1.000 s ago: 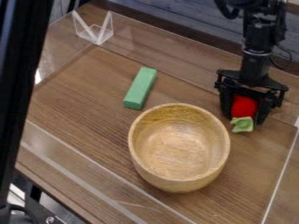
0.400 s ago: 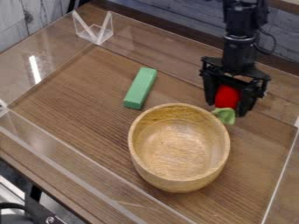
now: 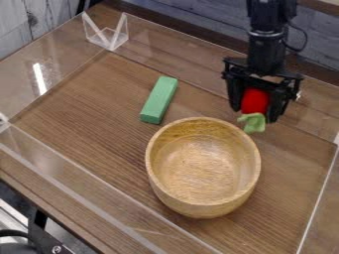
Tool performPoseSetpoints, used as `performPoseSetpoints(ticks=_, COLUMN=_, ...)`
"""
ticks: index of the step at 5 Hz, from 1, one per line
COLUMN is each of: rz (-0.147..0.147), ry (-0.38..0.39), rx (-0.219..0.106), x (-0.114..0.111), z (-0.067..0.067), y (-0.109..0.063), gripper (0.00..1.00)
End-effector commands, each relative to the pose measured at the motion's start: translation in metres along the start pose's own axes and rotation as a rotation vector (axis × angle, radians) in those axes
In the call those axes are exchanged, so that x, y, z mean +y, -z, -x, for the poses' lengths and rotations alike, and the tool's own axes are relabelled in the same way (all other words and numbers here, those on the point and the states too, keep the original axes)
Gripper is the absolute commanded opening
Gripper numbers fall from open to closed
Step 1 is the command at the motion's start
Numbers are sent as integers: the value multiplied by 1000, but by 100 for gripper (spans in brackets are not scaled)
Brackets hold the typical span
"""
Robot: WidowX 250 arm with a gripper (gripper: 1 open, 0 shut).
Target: Move the red fruit to the right
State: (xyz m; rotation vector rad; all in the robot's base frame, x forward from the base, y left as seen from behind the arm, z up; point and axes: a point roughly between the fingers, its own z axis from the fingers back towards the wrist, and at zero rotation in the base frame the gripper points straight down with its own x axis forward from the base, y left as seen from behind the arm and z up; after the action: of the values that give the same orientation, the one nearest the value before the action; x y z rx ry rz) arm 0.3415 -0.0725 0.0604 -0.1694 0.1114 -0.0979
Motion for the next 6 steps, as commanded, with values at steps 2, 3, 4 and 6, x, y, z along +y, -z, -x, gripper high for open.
performPoseSetpoints(ticks=2, rz=11, ry=-58, rx=-45, x=-17, z=0, y=-13, gripper=0)
performPoseSetpoints(ticks=3, rz=4, ry=22, rx=-16, x=-12, z=-3, y=-9, gripper=0)
performPoseSetpoints(ticks=4, rz=-4, ry=102, rx=14, x=-8, z=-5, y=-5, gripper=0)
performPoseSetpoints(ticks=6, rz=-7, ry=87, rx=-29, x=-11, z=-8, y=-13, gripper=0)
